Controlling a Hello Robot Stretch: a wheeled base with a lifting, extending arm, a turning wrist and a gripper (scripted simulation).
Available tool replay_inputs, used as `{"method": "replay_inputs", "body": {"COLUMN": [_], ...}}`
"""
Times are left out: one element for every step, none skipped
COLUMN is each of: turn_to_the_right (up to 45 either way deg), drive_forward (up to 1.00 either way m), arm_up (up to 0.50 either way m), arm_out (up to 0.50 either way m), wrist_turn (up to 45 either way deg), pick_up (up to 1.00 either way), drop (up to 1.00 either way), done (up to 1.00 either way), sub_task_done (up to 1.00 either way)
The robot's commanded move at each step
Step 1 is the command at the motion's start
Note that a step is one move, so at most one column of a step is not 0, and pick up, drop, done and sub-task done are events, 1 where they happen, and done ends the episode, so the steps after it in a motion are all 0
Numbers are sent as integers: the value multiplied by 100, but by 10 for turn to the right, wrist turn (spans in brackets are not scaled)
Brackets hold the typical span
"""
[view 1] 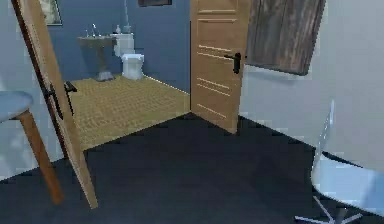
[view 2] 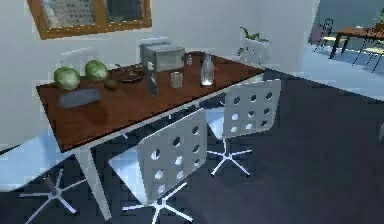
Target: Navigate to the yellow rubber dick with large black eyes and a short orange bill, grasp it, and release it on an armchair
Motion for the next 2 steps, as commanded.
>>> {"method": "replay_inputs", "body": {"turn_to_the_right": [0, 0], "drive_forward": [100, 40], "arm_up": [0, 0], "arm_out": [0, 0], "wrist_turn": [0, 0], "pick_up": [0, 0], "drop": [0, 0], "done": [0, 0], "sub_task_done": [0, 0]}}
